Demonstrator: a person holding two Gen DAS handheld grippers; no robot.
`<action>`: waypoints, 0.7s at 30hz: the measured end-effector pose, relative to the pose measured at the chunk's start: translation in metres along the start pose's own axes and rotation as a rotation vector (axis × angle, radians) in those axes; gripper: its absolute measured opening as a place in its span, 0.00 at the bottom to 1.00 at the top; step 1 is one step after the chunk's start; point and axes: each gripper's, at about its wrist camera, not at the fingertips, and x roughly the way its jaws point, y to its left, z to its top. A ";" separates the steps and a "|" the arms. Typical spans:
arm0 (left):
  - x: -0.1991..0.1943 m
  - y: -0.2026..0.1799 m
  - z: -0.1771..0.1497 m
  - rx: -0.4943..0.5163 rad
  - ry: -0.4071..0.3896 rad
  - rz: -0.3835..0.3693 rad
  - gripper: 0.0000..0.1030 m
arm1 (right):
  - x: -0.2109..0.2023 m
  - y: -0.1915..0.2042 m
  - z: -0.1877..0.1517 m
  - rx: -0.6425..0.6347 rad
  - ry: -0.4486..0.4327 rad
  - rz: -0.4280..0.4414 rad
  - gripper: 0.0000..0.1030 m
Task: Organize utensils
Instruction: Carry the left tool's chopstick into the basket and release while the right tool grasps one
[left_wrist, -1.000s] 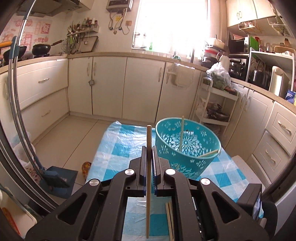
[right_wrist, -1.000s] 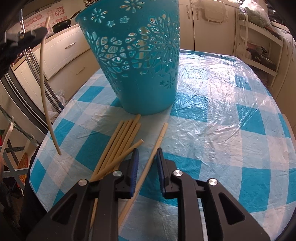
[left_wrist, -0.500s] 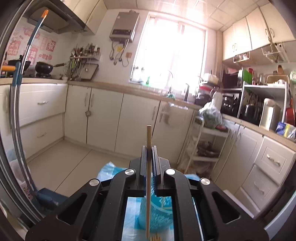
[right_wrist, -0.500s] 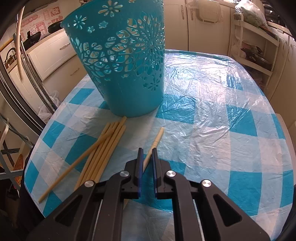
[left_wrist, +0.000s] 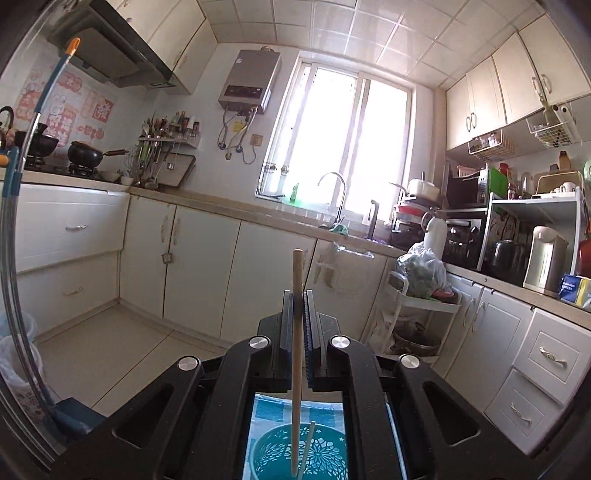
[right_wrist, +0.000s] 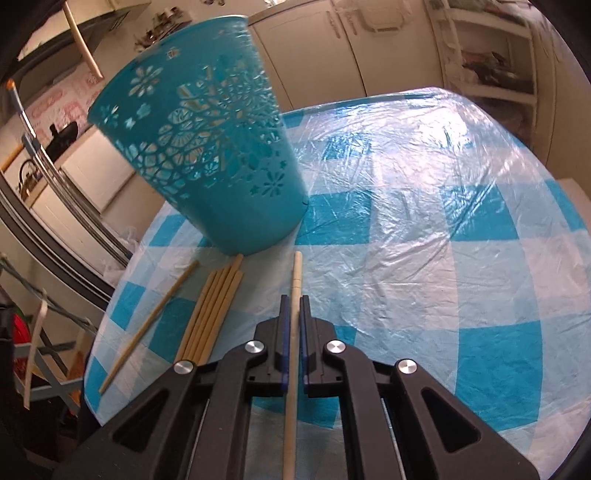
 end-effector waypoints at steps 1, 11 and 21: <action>0.006 -0.001 -0.004 0.001 0.010 0.003 0.05 | -0.001 0.000 0.000 0.000 -0.004 0.002 0.05; 0.062 -0.001 -0.081 0.094 0.219 0.068 0.05 | -0.014 -0.010 -0.002 0.069 -0.055 0.080 0.05; 0.032 0.020 -0.094 0.108 0.285 0.100 0.37 | -0.051 -0.009 0.008 0.071 -0.138 0.136 0.05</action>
